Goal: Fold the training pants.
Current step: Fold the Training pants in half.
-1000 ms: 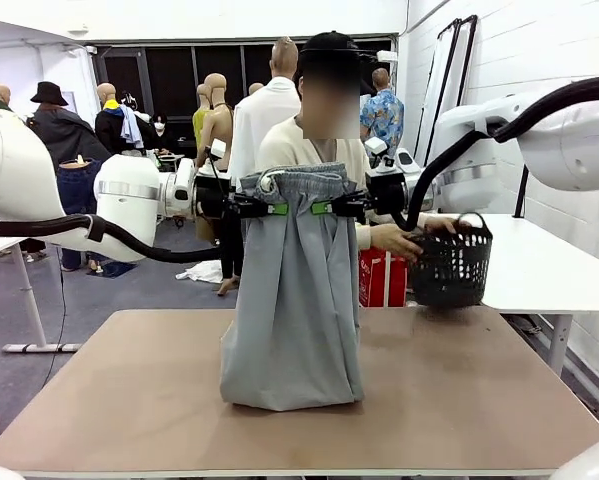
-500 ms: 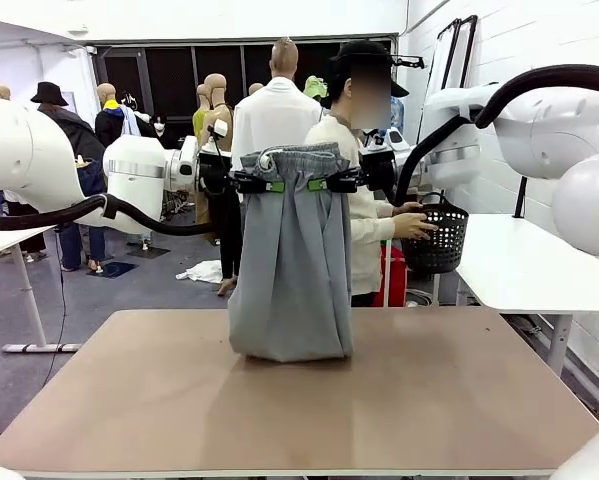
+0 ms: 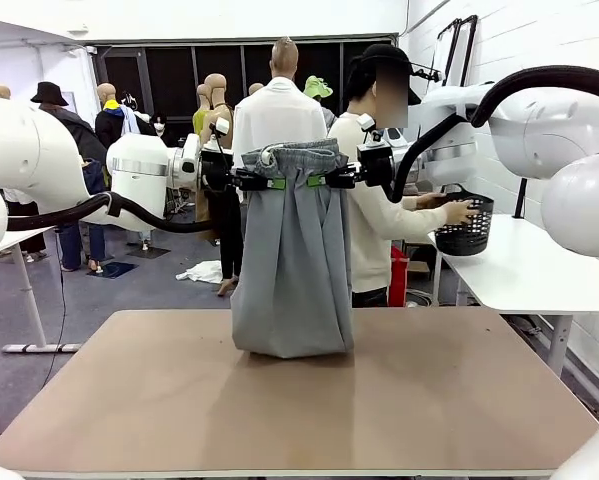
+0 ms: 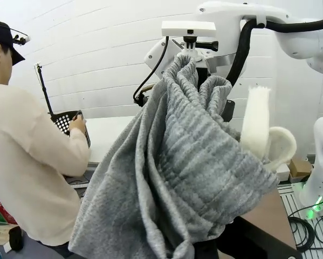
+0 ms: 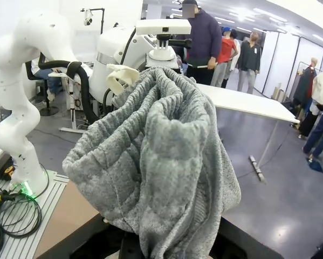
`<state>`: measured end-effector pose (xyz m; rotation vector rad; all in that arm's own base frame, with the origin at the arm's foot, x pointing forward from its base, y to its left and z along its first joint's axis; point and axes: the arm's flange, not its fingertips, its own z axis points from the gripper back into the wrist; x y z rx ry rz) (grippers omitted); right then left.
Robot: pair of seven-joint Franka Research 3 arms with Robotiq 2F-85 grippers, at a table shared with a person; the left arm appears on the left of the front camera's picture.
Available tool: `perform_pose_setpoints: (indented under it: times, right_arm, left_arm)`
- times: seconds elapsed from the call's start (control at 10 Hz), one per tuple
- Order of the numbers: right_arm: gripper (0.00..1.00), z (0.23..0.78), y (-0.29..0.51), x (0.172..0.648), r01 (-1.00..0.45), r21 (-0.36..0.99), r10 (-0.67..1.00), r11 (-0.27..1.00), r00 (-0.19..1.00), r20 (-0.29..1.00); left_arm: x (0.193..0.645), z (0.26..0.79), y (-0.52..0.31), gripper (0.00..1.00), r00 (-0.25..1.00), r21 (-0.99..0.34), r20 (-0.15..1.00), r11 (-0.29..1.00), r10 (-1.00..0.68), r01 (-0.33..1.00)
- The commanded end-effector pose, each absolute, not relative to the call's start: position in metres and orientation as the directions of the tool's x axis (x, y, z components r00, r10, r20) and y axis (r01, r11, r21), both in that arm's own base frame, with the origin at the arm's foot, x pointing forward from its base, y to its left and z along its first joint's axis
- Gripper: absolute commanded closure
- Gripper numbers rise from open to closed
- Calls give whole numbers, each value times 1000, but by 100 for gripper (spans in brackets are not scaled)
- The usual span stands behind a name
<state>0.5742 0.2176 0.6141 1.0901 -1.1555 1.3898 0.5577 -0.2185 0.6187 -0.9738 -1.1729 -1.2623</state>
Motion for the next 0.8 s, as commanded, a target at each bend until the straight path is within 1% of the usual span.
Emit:
perform_pose_setpoints:
  times: [0.0,0.3,0.4,0.7]
  right_arm:
    - [100,616,218,572,-992,-109,136,-62,-117,984]
    - [100,613,218,574,-993,-101,137,-61,-109,985]
    - [100,619,217,589,-991,-121,138,-61,-128,982]
    - [100,648,216,641,-983,-176,172,-52,-183,968]
  left_arm:
    - [553,619,-216,100,-60,78,981,96,-182,992]
    - [553,619,-216,100,-60,78,981,96,-182,992]
    - [558,618,-218,100,-58,75,982,94,-178,993]
    - [613,641,-216,100,-94,124,968,115,-231,986]
